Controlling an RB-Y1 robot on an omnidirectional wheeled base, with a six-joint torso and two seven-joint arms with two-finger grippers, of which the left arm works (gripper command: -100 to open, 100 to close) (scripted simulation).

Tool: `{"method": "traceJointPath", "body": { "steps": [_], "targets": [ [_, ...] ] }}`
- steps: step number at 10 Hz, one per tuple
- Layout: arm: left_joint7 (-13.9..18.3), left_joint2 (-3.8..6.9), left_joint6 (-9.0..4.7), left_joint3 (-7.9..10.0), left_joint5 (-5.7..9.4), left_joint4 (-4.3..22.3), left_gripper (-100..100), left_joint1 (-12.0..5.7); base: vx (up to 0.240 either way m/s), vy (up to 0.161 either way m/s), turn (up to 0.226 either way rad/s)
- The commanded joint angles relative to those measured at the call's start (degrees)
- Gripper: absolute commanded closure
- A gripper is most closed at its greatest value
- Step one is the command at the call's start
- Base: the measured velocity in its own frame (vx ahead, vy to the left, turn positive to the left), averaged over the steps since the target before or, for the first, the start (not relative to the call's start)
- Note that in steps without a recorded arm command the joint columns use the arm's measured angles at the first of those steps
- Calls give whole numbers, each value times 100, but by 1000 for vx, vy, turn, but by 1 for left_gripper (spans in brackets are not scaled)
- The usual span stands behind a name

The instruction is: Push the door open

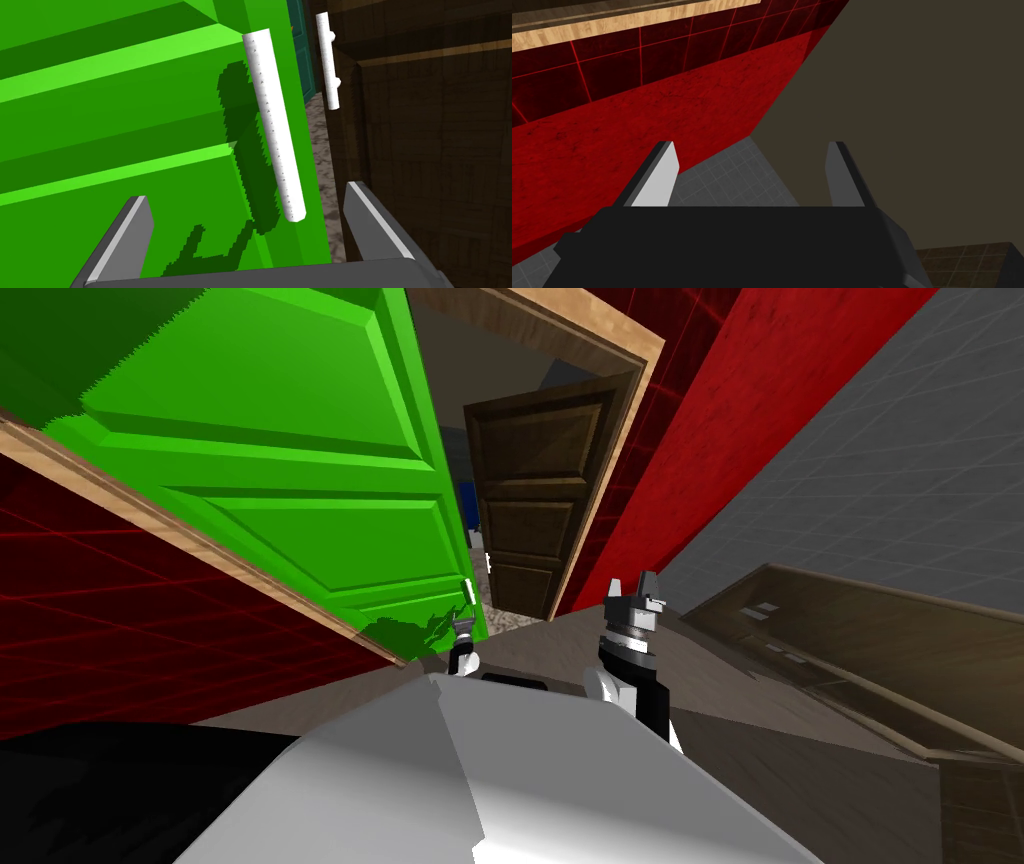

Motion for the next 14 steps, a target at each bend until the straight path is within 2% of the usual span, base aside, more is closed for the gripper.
{"method": "traceJointPath", "body": {
  "steps": [1,3,4,9,10,11,14],
  "targets": [
    [184,-69,-83,-4,104,230,-100,-82,98,79,-173],
    [337,-118,-150,-7,190,420,-100,-143,66,66,-75],
    [482,-167,-214,-10,272,601,-100,-201,70,85,-126],
    [781,-291,-346,-17,440,973,-100,-319,50,48,-68],
    [716,-269,-309,-13,414,896,-100,-298,25,23,-20],
    [757,-106,-330,-6,427,924,-100,-297,95,37,-19],
    [814,68,-361,10,446,963,-100,-283,170,95,-30]
  ]
}}
